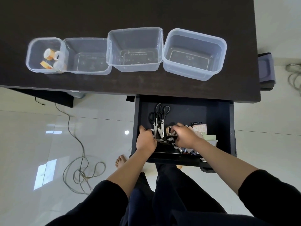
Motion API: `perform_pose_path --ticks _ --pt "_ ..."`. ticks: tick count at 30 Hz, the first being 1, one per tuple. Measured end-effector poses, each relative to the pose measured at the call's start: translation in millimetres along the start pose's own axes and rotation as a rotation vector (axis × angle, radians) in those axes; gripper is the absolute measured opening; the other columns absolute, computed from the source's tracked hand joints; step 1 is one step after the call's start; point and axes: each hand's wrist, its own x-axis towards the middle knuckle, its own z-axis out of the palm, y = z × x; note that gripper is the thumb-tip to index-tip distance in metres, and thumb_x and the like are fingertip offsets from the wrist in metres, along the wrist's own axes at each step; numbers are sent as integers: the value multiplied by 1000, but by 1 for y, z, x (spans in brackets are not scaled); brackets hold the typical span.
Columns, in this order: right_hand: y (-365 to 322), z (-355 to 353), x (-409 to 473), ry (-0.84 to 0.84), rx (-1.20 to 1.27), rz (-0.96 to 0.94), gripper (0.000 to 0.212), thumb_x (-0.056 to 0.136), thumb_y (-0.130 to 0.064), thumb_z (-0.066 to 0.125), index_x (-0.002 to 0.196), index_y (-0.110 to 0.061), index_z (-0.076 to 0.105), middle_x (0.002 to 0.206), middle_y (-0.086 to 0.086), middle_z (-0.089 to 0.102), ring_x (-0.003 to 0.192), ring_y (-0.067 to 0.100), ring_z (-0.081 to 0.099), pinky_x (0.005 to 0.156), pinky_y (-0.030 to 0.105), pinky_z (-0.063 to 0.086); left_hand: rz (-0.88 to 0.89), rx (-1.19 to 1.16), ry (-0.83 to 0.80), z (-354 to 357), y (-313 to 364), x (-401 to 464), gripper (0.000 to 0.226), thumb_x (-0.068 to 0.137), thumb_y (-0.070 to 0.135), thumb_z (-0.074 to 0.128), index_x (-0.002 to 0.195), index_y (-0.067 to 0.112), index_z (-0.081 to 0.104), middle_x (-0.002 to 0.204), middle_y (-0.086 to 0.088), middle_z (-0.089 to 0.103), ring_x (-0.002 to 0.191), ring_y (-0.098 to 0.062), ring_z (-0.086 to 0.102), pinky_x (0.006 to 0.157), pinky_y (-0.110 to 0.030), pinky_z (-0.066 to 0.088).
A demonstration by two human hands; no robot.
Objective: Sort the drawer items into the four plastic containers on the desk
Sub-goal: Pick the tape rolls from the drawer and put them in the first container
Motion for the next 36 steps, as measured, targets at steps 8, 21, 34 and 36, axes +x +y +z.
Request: perform_pose_path --ticks 8,21,34,36 --pt "-3 -6 -24 165 98 76 26 74 -13 62 99 -18 58 100 -5 43 85 16 52 79 33 49 -4 -59 11 -12 5 -26 11 84 5 54 75 8 48 120 -13 33 61 -24 49 70 -32 55" --pt "-62 -31 -37 541 335 189 8 64 -7 66 72 -9 67 70 6 64 66 24 58 61 26 45 129 -122 45 -56 -5 -46 21 86 14 56 104 4 58 120 -11 36 69 -24 54 70 -27 50" --pt "-211 -39 -10 641 354 89 12 69 -21 71 78 -23 63 72 -5 65 71 17 62 65 30 50 193 -202 184 -166 -101 -50 29 89 14 52 117 9 56 126 -9 36 76 -24 51 70 -26 46" --pt "-241 -41 2 680 375 40 13 71 -19 72 80 -18 64 72 -2 65 69 16 61 64 28 49 207 -229 210 -187 -120 -48 26 89 11 50 114 8 57 124 -9 37 76 -22 47 70 -23 41"
